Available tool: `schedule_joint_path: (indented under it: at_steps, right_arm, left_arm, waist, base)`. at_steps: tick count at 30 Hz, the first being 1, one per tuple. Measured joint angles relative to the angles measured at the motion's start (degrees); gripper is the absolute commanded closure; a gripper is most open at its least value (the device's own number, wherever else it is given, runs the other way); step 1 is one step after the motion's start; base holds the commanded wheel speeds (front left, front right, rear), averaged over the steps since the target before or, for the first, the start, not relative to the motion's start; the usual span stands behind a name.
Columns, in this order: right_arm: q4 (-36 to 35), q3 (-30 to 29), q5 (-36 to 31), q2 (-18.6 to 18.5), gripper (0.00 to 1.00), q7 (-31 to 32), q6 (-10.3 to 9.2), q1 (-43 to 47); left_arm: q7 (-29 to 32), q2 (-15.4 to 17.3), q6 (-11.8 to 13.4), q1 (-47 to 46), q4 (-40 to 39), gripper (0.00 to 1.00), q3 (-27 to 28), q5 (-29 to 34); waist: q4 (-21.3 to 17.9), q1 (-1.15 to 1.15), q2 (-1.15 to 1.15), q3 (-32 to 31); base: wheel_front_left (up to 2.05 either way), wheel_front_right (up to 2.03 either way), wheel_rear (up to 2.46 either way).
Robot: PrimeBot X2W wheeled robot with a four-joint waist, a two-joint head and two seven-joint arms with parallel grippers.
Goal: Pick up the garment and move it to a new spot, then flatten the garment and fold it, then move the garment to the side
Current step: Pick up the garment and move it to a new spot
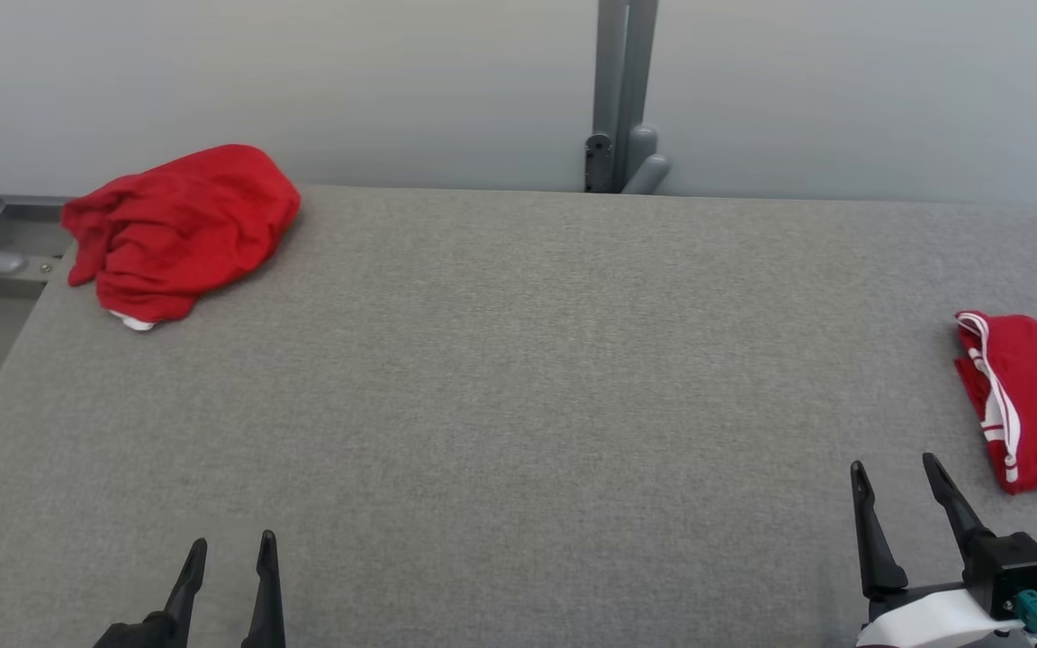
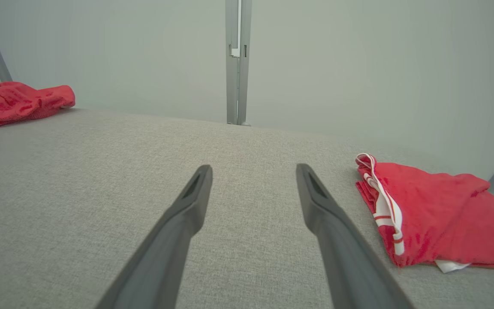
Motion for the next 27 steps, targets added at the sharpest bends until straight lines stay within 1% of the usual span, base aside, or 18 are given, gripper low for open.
schedule_joint_path:
  at_steps: [5, 9, 14, 17, 20, 23, 24, 27]
  right_arm:
    - [0.3, 2.1, 0.5, 0.0, 0.0, 0.0, 0.0, 0.1]
    - [0.9, 5.3, 1.3, 0.0, 0.0, 0.0, -0.01, -1.3]
    - [1.4, 10.3, 1.5, 0.1, 0.0, 0.0, 0.0, -5.0]
    - [1.5, 10.7, 1.5, 0.1, 0.0, 0.0, 0.0, -5.4]
    - [0.4, 9.8, 1.2, 0.1, 0.0, 0.0, 0.0, -5.4]
    - [-1.8, 8.2, -0.5, 0.1, 0.0, 0.0, 0.0, -5.9]
    - [-3.8, 6.0, -2.8, 0.2, 0.0, 0.0, 0.0, -7.9]
    - [-7.4, 2.9, -6.0, -1.1, 0.0, -0.1, 0.0, -12.6]
  left_arm:
    - [0.0, 0.0, 0.0, -0.1, -0.4, 0.0, 0.5, 0.1]
    - [0.0, 0.6, 0.0, 0.6, -0.6, 0.0, 1.6, 0.3]
    - [0.0, 0.5, 0.0, 1.8, -2.7, 0.0, 4.4, -0.2]
    - [0.0, 0.2, 0.0, 1.8, -3.5, 0.0, 4.4, -0.3]
    - [0.0, 0.0, 0.0, 0.8, -3.7, 0.0, 2.6, -1.0]
    - [0.0, -0.3, 0.0, -3.4, -4.6, 0.0, 1.2, -4.0]
    - [0.0, -0.2, 0.0, -8.4, -5.1, 0.0, -0.3, -6.7]
    - [0.0, 1.5, 0.0, -18.6, -3.7, 0.0, -4.6, -12.2]
  waist:
    - [4.5, 0.0, 0.0, 0.2]
    - [9.5, 0.0, 0.0, 0.0]
    - [15.8, 0.0, 0.0, -0.4]
    - [18.4, 0.0, 0.0, -0.3]
    - [20.1, 0.0, 0.0, 0.5]
    - [21.0, 0.0, 0.0, 2.1]
    - [21.6, 0.0, 0.0, 3.7]
    - [22.5, 0.0, 0.0, 6.8]
  base:
    - [0.0, 0.0, 0.0]
    - [0.0, 0.0, 0.0]
    - [0.0, 0.0, 0.0]
    - [0.0, 0.0, 0.0]
    - [0.0, 0.0, 0.0]
    - [0.0, 0.0, 0.0]
    - [0.0, 0.0, 0.0]
    - [0.0, 0.0, 0.0]
